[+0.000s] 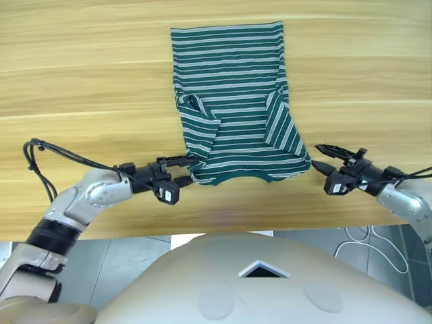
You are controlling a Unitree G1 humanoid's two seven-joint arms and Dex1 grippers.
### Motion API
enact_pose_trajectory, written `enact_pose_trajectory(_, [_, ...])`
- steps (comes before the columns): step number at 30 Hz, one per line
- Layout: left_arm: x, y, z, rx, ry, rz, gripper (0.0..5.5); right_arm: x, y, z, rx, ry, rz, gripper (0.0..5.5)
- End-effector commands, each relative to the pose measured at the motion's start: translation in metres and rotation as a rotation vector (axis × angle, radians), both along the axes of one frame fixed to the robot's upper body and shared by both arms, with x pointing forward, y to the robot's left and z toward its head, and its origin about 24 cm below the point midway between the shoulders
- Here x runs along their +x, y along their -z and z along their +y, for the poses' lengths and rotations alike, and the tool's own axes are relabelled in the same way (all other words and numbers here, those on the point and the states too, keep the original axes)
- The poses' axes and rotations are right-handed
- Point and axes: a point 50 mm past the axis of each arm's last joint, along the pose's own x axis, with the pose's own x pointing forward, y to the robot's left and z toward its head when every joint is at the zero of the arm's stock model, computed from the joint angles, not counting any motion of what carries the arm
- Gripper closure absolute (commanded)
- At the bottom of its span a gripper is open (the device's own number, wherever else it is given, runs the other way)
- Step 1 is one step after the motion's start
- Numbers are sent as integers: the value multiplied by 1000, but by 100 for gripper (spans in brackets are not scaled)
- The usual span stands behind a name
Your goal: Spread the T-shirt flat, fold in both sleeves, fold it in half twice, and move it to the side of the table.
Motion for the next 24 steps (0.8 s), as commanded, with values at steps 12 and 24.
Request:
enact_pose_trajectory(12, [-17, 27, -1, 87, 69, 110, 316, -5, 15, 14, -31, -120, 92, 305])
enact_pose_trajectory(24, [-22, 35, 3, 99, 67, 145, 489, 4, 16, 15, -7, -105, 45, 521])
